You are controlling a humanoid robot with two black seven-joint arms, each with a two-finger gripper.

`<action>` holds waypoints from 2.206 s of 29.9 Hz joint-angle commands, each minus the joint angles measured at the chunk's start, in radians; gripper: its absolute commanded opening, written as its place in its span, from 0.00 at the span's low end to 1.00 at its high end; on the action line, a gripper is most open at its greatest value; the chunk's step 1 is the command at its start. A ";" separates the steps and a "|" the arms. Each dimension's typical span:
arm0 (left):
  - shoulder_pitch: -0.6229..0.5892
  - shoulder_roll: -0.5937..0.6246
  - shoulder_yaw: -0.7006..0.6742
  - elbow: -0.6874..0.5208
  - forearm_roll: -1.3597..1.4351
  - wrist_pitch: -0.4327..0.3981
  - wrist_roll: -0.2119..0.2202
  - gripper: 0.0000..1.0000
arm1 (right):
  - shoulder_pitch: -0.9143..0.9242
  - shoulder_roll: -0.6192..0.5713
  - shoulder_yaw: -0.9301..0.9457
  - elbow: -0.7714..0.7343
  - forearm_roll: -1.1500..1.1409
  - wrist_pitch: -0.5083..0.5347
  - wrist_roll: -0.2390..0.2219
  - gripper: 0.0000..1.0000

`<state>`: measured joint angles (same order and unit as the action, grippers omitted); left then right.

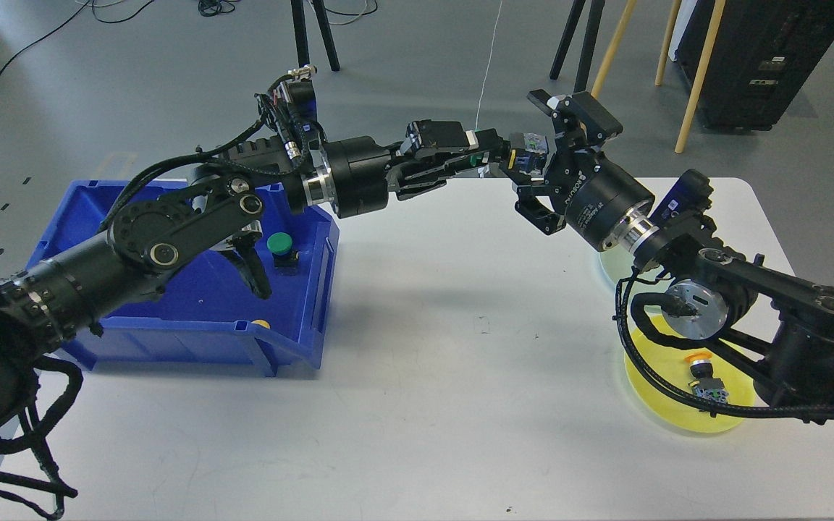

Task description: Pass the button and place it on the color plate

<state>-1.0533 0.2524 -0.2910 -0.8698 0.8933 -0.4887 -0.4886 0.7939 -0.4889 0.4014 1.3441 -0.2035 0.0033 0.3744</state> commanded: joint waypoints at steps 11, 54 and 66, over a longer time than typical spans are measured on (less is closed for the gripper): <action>-0.001 -0.004 0.000 0.047 -0.002 0.000 0.000 0.00 | -0.007 -0.010 0.000 0.050 -0.011 0.012 0.006 0.35; 0.009 0.015 -0.050 0.068 -0.295 0.000 0.000 0.99 | -0.188 0.173 0.310 -0.529 0.719 -0.492 -0.106 0.30; 0.058 0.077 -0.076 0.067 -0.297 0.000 0.000 0.99 | -0.160 0.162 0.307 -0.510 0.632 -0.427 -0.144 1.00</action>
<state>-1.0155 0.3071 -0.3528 -0.8024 0.5968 -0.4887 -0.4888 0.6207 -0.3185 0.7082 0.7897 0.4659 -0.4583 0.2303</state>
